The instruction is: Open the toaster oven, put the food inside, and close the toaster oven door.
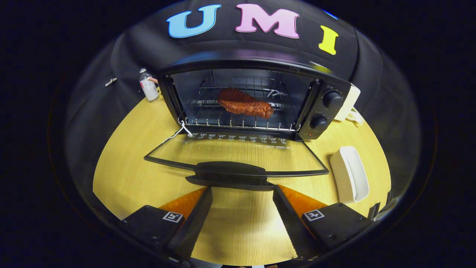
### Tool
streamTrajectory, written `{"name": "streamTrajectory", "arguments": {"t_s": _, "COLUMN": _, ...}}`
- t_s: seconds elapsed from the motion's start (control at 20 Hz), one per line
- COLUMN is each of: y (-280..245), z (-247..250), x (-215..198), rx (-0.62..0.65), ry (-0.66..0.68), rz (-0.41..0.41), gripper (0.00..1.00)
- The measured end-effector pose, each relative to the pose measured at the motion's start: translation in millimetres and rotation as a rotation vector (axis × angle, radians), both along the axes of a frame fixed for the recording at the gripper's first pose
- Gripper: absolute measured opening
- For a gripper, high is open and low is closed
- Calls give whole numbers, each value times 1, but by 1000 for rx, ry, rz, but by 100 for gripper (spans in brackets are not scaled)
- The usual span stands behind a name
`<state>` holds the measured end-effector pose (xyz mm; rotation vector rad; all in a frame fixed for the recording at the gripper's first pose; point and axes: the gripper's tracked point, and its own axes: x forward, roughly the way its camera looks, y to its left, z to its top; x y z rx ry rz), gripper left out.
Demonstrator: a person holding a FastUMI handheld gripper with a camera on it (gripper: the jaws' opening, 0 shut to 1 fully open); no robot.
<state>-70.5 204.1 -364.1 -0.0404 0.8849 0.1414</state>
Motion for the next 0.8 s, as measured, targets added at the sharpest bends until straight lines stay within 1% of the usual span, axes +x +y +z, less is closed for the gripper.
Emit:
{"name": "streamTrajectory", "arguments": {"t_s": 0.2, "y": -2, "z": 23, "x": 2, "rx": 45, "ry": -37, "rz": -15, "gripper": 100}}
{"name": "streamTrajectory", "arguments": {"t_s": 0.4, "y": -2, "z": 47, "x": 13, "rx": 56, "ry": -88, "rz": -4, "gripper": 100}}
{"name": "streamTrajectory", "arguments": {"t_s": 0.6, "y": -1, "z": 72, "x": 35, "rx": 76, "ry": -150, "rz": -12, "gripper": 100}}
{"name": "streamTrajectory", "arguments": {"t_s": 0.8, "y": -1, "z": 96, "x": 66, "rx": 59, "ry": -214, "rz": -5, "gripper": 100}}
